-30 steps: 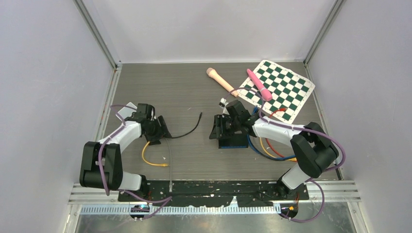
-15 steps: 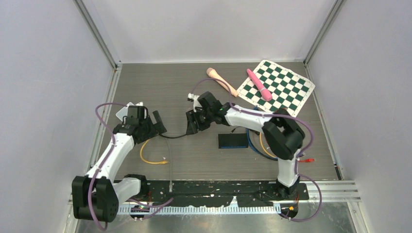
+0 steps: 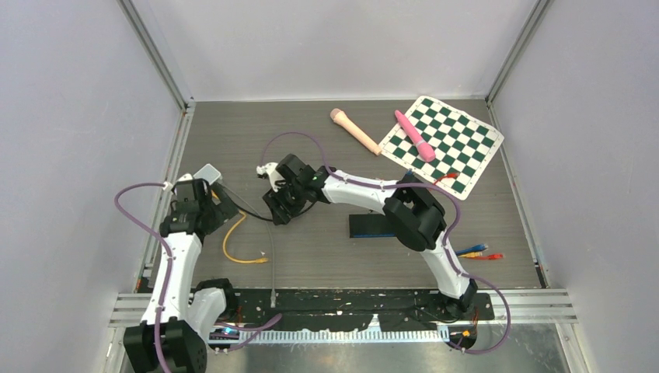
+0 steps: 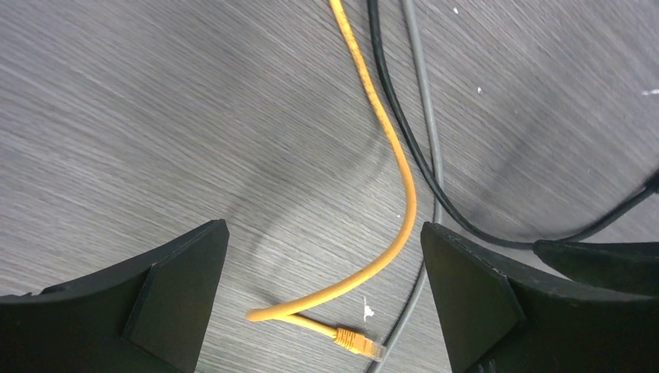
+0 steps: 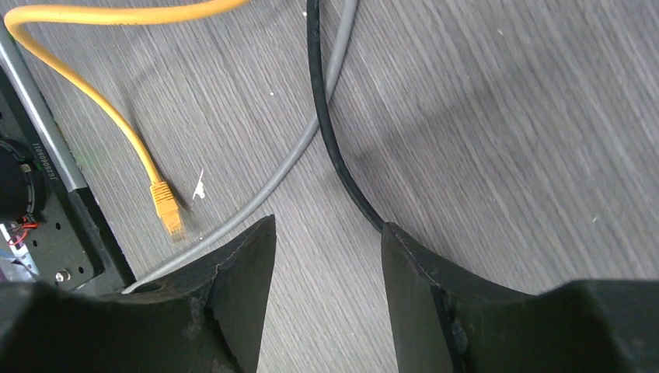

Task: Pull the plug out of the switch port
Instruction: Move the switch port to the center of the board.

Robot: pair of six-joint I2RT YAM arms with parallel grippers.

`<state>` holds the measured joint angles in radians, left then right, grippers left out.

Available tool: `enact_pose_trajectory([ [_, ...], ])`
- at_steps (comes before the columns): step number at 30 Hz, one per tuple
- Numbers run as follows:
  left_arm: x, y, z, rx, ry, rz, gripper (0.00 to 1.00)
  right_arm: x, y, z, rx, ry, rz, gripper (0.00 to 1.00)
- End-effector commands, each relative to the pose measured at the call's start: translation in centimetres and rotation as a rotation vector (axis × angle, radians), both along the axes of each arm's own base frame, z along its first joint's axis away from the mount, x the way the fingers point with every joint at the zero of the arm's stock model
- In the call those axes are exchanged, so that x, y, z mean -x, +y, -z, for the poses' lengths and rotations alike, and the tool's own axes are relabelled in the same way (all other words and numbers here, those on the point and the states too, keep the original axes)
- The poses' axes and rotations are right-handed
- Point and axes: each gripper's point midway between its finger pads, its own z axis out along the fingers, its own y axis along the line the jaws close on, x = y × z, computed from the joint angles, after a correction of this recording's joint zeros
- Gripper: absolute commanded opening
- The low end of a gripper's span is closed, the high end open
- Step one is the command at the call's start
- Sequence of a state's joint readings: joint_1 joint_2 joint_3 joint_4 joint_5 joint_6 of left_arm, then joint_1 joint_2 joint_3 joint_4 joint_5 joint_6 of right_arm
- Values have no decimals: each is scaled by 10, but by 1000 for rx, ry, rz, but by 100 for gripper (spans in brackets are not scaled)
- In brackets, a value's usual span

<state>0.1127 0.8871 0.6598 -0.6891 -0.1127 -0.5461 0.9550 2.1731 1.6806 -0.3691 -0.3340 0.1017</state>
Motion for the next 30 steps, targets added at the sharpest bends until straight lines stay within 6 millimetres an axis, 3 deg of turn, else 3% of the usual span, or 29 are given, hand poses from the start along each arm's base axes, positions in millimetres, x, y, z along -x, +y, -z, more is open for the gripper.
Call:
enact_pose_trajectory([
  [1,4,10,4,7,20,-40,100,1,-3,21,87,-40,-49,59],
  [7,6,14,4,27,5,-58,100,7,-9,43,153,-28,-62,59],
  [12,6,19,6,13,13,-53,99,22,-30,46,223,-25,-49,50],
  [14,7,20,10,13,30,-56,99,38,-50,60,262,1,-48,43],
  [18,6,19,15,30,38,-55,100,59,-64,62,265,28,-49,19],
  [20,4,18,15,38,36,-53,100,76,-80,71,282,70,-50,13],
  [26,-2,21,11,32,32,-50,100,124,-102,65,225,178,-76,10],
  [30,-8,21,12,37,38,-45,100,157,-106,53,151,257,-107,10],
])
